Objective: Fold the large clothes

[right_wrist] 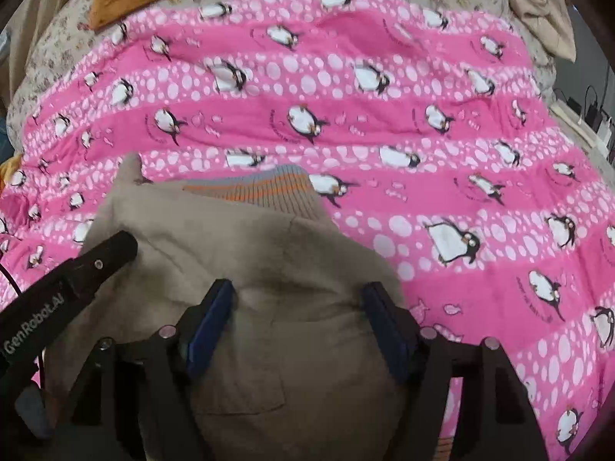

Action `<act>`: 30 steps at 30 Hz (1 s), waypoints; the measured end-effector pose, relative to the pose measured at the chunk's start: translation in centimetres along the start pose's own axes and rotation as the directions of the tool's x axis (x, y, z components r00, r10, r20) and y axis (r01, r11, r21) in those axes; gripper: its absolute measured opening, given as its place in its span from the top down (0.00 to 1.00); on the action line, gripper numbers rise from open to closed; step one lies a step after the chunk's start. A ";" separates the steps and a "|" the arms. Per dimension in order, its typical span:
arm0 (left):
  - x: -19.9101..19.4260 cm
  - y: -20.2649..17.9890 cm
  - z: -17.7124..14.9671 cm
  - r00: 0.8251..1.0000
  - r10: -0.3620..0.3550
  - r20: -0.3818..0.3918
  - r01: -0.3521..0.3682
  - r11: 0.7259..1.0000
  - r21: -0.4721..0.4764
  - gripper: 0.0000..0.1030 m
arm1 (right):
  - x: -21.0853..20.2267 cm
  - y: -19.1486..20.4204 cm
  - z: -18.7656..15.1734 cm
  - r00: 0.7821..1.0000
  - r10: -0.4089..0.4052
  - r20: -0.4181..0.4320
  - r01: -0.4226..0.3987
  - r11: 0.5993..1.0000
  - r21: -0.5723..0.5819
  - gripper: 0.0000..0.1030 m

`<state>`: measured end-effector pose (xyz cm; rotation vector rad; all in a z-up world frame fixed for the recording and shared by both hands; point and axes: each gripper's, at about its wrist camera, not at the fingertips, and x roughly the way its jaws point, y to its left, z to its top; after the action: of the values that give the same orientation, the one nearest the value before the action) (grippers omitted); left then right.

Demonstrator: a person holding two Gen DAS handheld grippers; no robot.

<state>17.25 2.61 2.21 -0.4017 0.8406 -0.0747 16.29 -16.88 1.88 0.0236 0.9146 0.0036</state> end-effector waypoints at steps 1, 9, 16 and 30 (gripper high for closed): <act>0.4 0.1 0.2 1.000 0.003 -0.010 -0.003 1.000 -0.002 0.84 | 0.3 -0.1 0.2 1.000 0.011 -0.020 -0.011 1.000 0.002 0.26; 1.3 -0.6 0.0 0.998 0.055 -0.028 -0.053 0.998 0.044 0.84 | 1.5 -0.5 0.3 0.996 0.070 -0.058 -0.071 0.997 -0.018 0.21; 0.7 -0.4 -0.5 0.999 0.039 -0.012 -0.038 0.998 0.042 0.84 | 1.5 -0.4 -0.1 0.997 0.066 -0.045 -0.067 0.997 -0.026 0.19; -0.2 -1.3 -0.3 0.997 -0.074 -0.014 0.075 0.995 0.067 0.46 | 0.6 -0.3 -0.3 0.998 0.054 -0.042 -0.056 0.998 -0.034 0.16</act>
<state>17.07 1.38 2.65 -0.3690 0.8325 -0.1746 16.39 -17.13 1.24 0.0156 0.9550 0.0720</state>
